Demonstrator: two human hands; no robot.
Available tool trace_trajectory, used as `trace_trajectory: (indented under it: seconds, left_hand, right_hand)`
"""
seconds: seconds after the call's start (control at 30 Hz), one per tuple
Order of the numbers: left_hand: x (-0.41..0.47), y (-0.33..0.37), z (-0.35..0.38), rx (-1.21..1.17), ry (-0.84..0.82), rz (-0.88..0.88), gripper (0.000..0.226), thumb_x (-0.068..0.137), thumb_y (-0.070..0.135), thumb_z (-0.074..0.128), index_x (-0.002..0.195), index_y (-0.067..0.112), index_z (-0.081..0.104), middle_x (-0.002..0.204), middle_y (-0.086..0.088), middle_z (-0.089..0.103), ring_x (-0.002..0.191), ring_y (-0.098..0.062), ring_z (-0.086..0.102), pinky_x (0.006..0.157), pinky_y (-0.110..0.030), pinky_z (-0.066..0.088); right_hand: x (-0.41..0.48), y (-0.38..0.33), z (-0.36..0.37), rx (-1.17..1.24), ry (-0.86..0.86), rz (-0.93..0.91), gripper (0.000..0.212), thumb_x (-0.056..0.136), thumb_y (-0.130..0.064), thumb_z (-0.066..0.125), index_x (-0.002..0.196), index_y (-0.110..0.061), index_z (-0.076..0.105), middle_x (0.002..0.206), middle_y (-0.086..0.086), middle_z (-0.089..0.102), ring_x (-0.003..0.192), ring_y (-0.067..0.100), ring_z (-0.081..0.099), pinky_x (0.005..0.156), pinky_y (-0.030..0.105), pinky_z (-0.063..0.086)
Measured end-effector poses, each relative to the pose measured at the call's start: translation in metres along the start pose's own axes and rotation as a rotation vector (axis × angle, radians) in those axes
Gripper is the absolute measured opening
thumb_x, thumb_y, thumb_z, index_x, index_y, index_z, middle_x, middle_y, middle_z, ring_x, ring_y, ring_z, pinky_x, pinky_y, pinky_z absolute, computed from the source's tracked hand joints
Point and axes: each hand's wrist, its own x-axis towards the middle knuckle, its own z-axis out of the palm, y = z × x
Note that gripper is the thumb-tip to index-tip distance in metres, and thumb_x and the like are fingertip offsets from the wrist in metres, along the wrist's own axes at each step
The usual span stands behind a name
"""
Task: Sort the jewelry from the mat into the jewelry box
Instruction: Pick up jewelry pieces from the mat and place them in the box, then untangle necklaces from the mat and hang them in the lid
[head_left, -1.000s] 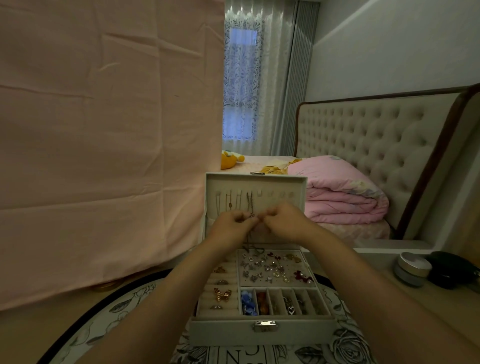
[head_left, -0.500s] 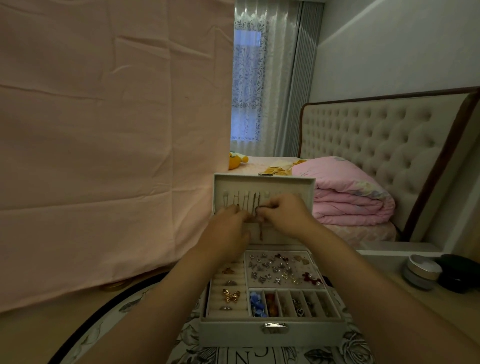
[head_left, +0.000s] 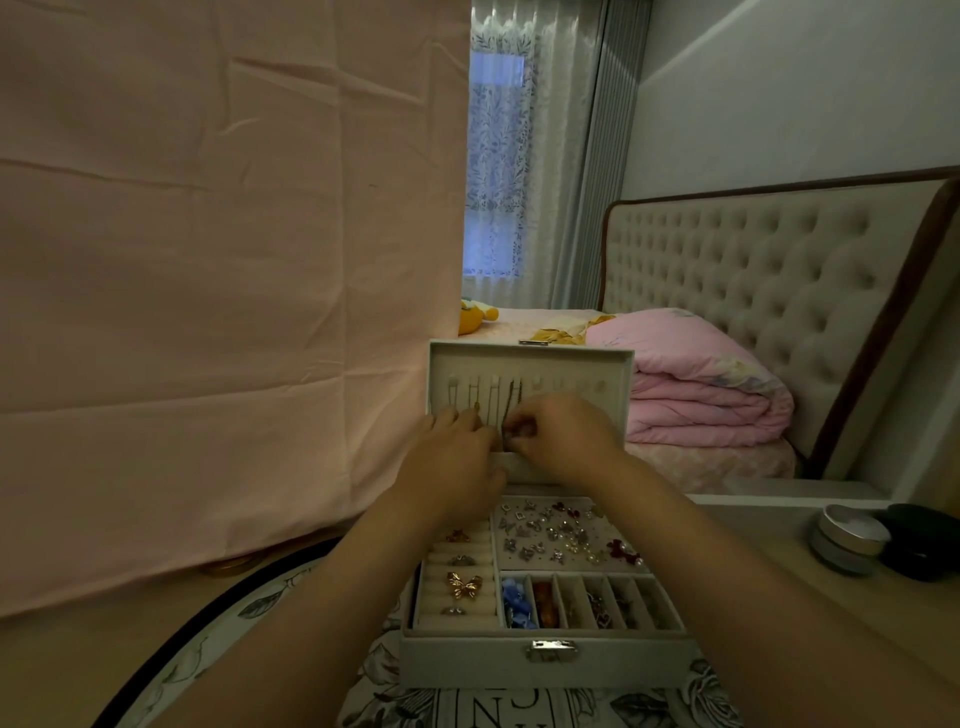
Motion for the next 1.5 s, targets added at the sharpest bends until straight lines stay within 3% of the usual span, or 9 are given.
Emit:
trace_trajectory:
  seconds: [0.27,0.43,0.63,0.83,1.03,1.13,1.27,1.37,1.5]
  left_hand:
    - [-0.003,0.001,-0.004,-0.061,-0.034,-0.019,0.044,0.096,0.041,0.042,0.137,0.026,0.052,0.132,-0.001,0.055,0.122,-0.022,0.045,0.102,-0.035,0.033]
    - [-0.017,0.006,-0.017,-0.18,-0.008,-0.026,0.049,0.095,0.041,0.05,0.142,0.028,0.048,0.139,0.004,0.054,0.128,-0.017,0.044,0.104,-0.034,0.034]
    - [-0.073,0.025,-0.047,-0.346,0.084,-0.013,0.027,0.093,0.039,0.056,0.119,0.033,0.061,0.108,0.017,0.06,0.099,-0.003,0.052,0.085,-0.025,0.046]
    - [-0.147,0.054,-0.068,-0.534,0.01,-0.017,0.011,0.091,0.032,0.059,0.085,0.034,0.067,0.076,0.019,0.064,0.071,-0.001,0.059,0.064,-0.022,0.047]
    - [-0.19,0.067,-0.046,-0.443,-0.206,0.028,0.009,0.093,0.031,0.06,0.091,0.035,0.068,0.086,0.02,0.06,0.078,0.003,0.055,0.075,-0.022,0.049]
    - [-0.2,0.067,-0.03,-0.372,-0.235,0.041,0.015,0.09,0.037,0.065,0.104,0.034,0.071,0.1,0.019,0.059,0.089,0.001,0.053,0.081,-0.021,0.048]
    - [-0.204,0.067,-0.02,-0.336,-0.202,0.08,0.019,0.089,0.041,0.066,0.104,0.033,0.074,0.104,0.017,0.059,0.097,0.001,0.049,0.084,-0.02,0.042]
    - [-0.202,0.065,-0.02,-0.325,-0.199,0.079,0.019,0.09,0.041,0.065,0.105,0.033,0.074,0.105,0.017,0.059,0.097,0.001,0.048,0.088,-0.022,0.044]
    - [-0.201,0.062,-0.02,-0.36,-0.218,0.093,0.015,0.089,0.038,0.068,0.101,0.032,0.075,0.1,0.018,0.059,0.086,0.005,0.048,0.081,-0.016,0.042]
  right_hand:
    - [-0.019,-0.003,0.001,-0.069,-0.129,-0.07,0.03,0.097,-0.037,0.054,0.122,-0.03,0.068,0.116,-0.001,0.065,0.103,0.02,0.061,0.087,0.042,0.054]
    - [-0.038,-0.005,-0.021,0.001,-0.064,-0.033,0.039,0.095,-0.039,0.057,0.133,-0.031,0.06,0.122,-0.004,0.057,0.109,0.016,0.057,0.088,0.036,0.051]
    - [-0.105,-0.022,-0.041,0.164,-0.05,-0.046,0.026,0.093,-0.04,0.059,0.118,-0.037,0.068,0.101,-0.017,0.064,0.092,0.003,0.061,0.085,0.034,0.055]
    - [-0.184,-0.045,-0.044,0.257,-0.337,-0.076,0.016,0.093,-0.038,0.063,0.1,-0.033,0.075,0.093,-0.014,0.072,0.084,0.001,0.066,0.081,0.031,0.057]
    - [-0.228,-0.045,-0.022,0.112,-0.518,-0.04,0.028,0.092,-0.034,0.067,0.119,-0.029,0.071,0.112,-0.011,0.072,0.097,0.006,0.065,0.091,0.03,0.054]
    - [-0.236,-0.043,-0.015,0.048,-0.511,-0.025,0.034,0.089,-0.035,0.072,0.122,-0.027,0.071,0.116,-0.01,0.071,0.1,0.007,0.065,0.093,0.03,0.054]
    - [-0.239,-0.038,-0.017,0.103,-0.457,0.008,0.008,0.084,-0.028,0.078,0.092,-0.027,0.077,0.09,-0.013,0.072,0.082,0.003,0.065,0.079,0.026,0.056]
    - [-0.238,-0.028,-0.017,0.084,-0.407,0.039,0.003,0.087,-0.028,0.073,0.084,-0.03,0.073,0.087,-0.012,0.071,0.082,0.004,0.065,0.08,0.03,0.057]
    - [-0.234,-0.02,-0.018,0.4,-0.251,0.115,0.006,0.091,-0.023,0.068,0.085,-0.024,0.072,0.087,-0.006,0.072,0.084,0.009,0.067,0.081,0.03,0.057]
